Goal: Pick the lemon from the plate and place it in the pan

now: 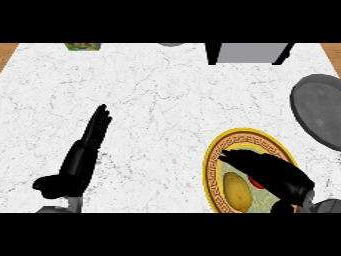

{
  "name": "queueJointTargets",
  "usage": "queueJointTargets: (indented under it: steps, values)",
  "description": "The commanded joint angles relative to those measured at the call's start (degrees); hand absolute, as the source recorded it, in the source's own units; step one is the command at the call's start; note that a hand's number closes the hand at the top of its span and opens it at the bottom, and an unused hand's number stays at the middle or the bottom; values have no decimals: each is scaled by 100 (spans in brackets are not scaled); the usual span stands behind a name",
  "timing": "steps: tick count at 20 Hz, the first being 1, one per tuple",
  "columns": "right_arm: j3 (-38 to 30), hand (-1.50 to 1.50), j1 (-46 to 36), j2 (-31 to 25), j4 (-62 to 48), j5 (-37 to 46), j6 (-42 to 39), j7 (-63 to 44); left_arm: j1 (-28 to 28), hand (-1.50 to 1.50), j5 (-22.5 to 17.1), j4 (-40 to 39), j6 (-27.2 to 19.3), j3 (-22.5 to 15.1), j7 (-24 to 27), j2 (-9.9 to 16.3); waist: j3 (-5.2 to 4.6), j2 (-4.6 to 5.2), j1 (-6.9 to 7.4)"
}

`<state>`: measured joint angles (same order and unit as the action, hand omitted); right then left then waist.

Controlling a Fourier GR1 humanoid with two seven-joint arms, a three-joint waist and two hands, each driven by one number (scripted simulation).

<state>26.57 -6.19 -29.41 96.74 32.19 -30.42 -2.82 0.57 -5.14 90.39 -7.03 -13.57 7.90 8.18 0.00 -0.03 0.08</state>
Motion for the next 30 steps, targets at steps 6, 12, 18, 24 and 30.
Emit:
queueJointTargets:
  steps: [6,12,18,24,30]
  values:
    - [-466,-150,149,574,-568,509,146,580,139,0,67,-24,219,350,-133,-145,0,2,-6]
    - [-236,-150,-128,1383,-1324,1081,333,434,117,0,204,-82,289,367,-200,-286,1,6,10]
    - [-408,-150,-495,1468,-2151,1379,304,729,-4,0,601,-424,115,178,338,-621,1,12,24]
    - [185,150,-234,1135,-2135,2097,686,1463,173,0,473,-91,239,434,-150,-409,2,6,14]
    - [-53,150,-157,1123,-1911,2207,740,1573,-163,0,517,200,257,222,-201,-575,0,-1,2]
